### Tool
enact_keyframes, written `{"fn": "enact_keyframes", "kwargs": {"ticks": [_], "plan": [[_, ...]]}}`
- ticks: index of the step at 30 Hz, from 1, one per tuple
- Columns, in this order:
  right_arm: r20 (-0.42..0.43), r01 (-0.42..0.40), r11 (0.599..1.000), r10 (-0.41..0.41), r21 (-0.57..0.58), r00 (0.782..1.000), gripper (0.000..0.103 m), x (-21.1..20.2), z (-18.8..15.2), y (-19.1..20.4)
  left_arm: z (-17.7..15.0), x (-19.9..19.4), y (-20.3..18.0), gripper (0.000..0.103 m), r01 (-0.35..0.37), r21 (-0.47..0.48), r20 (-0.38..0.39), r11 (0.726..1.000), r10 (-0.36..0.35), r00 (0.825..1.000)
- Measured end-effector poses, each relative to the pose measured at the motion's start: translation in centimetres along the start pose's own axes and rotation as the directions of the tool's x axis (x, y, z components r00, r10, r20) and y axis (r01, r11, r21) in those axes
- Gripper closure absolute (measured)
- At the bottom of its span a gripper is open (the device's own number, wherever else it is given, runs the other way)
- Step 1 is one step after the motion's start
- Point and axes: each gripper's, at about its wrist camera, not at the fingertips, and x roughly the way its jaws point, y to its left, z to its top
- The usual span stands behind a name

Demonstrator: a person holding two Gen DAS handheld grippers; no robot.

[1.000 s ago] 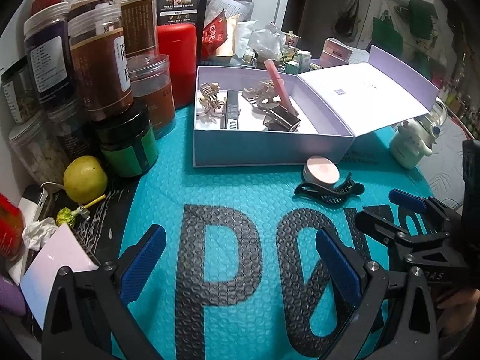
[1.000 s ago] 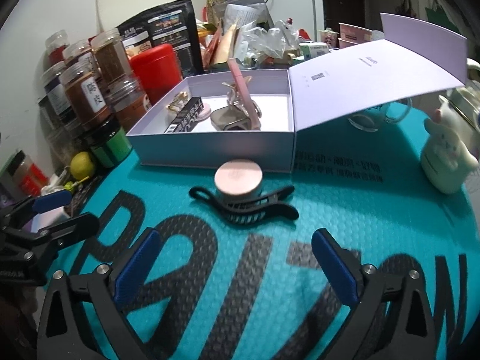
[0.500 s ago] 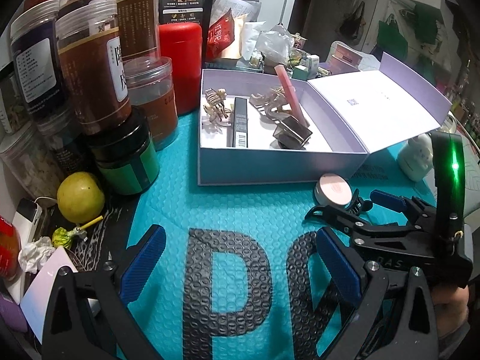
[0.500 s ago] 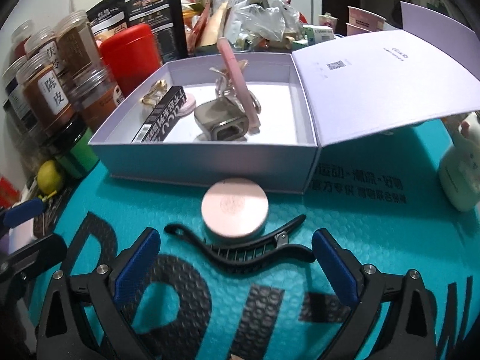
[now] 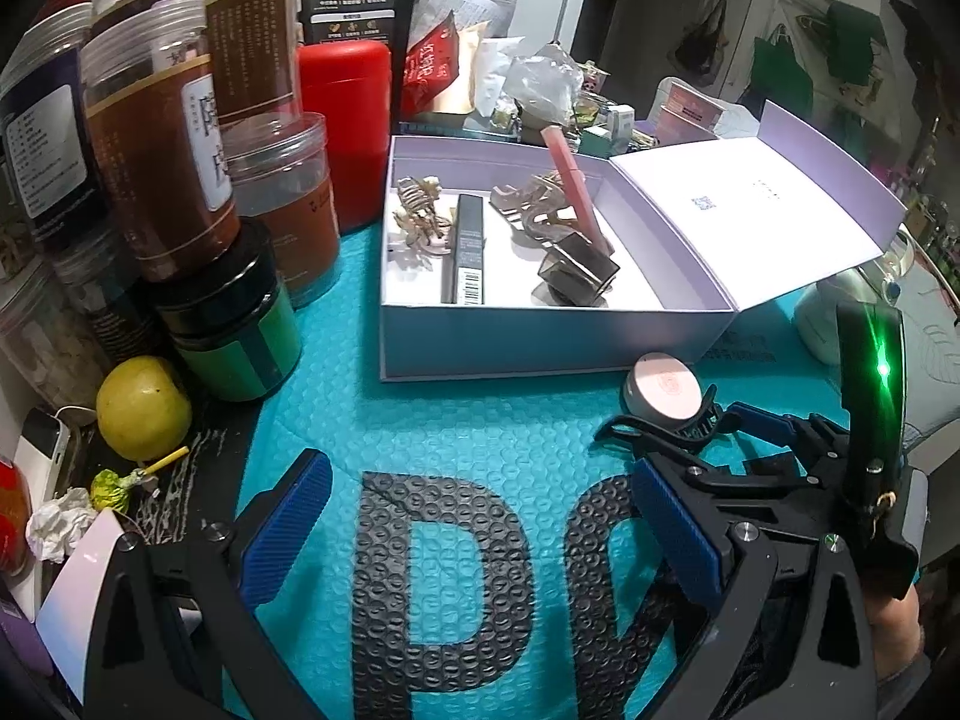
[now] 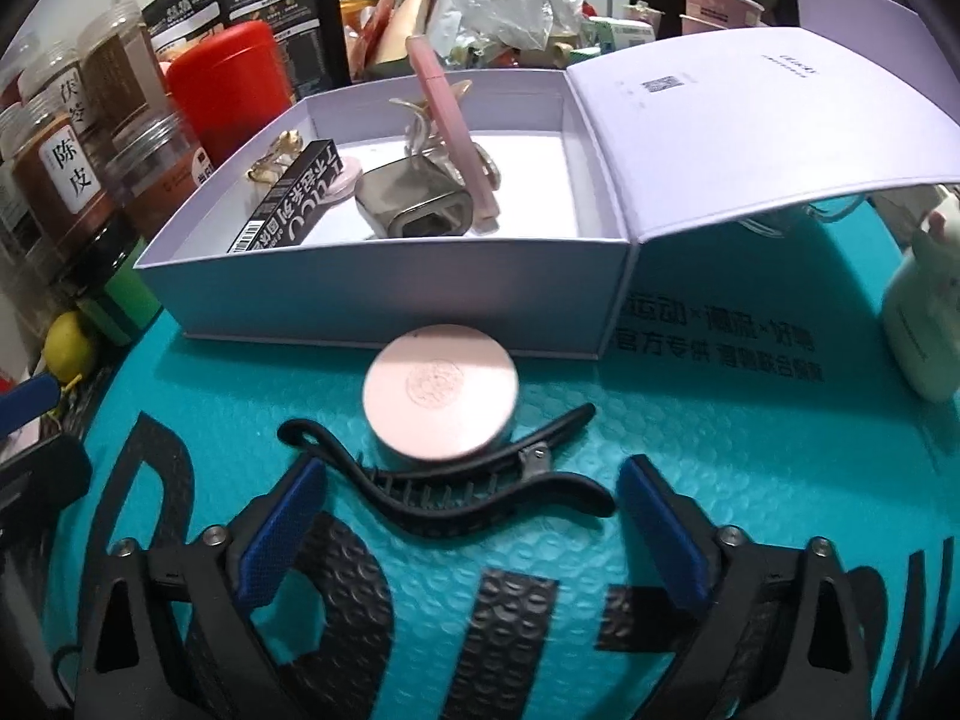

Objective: Organize rigid objects
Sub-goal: 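Move the left gripper to the pink compact while the right approaches the black claw clip, then grasp the pink compact with the left gripper while the right grasps the black claw clip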

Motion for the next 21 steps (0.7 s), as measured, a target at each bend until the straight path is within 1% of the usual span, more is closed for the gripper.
{"fn": "enact_keyframes", "kwargs": {"ticks": [1,2,3,7,10,11,12,13,14,15,17,18,21], "plan": [[0.005,0.003,1.0,-0.003,0.0,1.0,0.019,-0.2,-0.1,-0.2,0.0,0.0,-0.2,0.001,0.002,0.003,-0.001,1.0,-0.002,1.0],[0.008,-0.001,1.0,0.001,0.0,1.0,0.025,-0.4,-0.1,-0.3,0.0,0.0,-0.3,0.001,0.004,0.006,-0.001,1.0,-0.004,1.0],[0.007,-0.008,1.0,0.008,-0.001,1.0,0.028,-0.5,-0.1,-0.5,0.0,0.0,-0.5,0.001,0.006,0.009,0.0,1.0,-0.006,1.0],[0.004,-0.036,0.999,0.036,-0.01,0.999,0.035,-1.0,-0.5,-1.1,0.0,-0.1,-1.2,0.001,0.01,0.024,0.0,1.0,-0.01,1.0],[0.003,-0.059,0.998,0.059,-0.019,0.998,0.045,-1.5,-1.1,-1.2,0.0,-0.1,-1.6,0.001,0.013,0.033,0.0,0.999,-0.013,1.0],[0.002,-0.071,0.997,0.071,-0.02,0.997,0.052,-1.7,-1.3,-1.3,0.0,-0.1,-1.7,0.001,0.016,0.035,0.0,0.999,-0.016,1.0],[0.0,-0.081,0.996,0.081,-0.025,0.997,0.064,-1.8,-1.4,-1.3,0.0,-0.1,-1.9,0.001,0.018,0.036,-0.001,0.999,-0.018,1.0],[-0.003,-0.086,0.996,0.086,-0.028,0.996,0.07,-1.9,-1.6,-1.4,0.0,-0.1,-2.0,0.001,0.022,0.038,-0.002,0.999,-0.022,1.0],[-0.006,-0.091,0.995,0.091,-0.03,0.996,0.08,-2.1,-1.9,-1.6,0.0,-0.1,-2.2,0.001,0.026,0.039,-0.004,0.999,-0.025,1.0],[-0.009,-0.097,0.995,0.097,-0.029,0.995,0.085,-2.2,-2.0,-1.7,0.0,-0.1,-2.4,0.001,0.03,0.041,-0.006,0.999,-0.03,1.0],[-0.011,-0.126,0.992,0.126,-0.02,0.992,0.088,-2.5,-2.3,-2.3,0.0,-0.1,-2.7,0.001,0.035,0.044,-0.007,0.998,-0.035,0.999],[-0.013,-0.143,0.99,0.142,-0.014,0.99,0.093,-2.7,-2.5,-2.5,-0.1,-0.1,-2.9,0.001,0.037,0.046,-0.008,0.998,-0.037,0.999],[-0.012,-0.163,0.987,0.163,-0.015,0.987,0.095,-3.2,-3.1,-3.2,-0.2,-0.2,-3.5,0.001,0.04,0.055,-0.008,0.998,-0.039,0.999]]}}
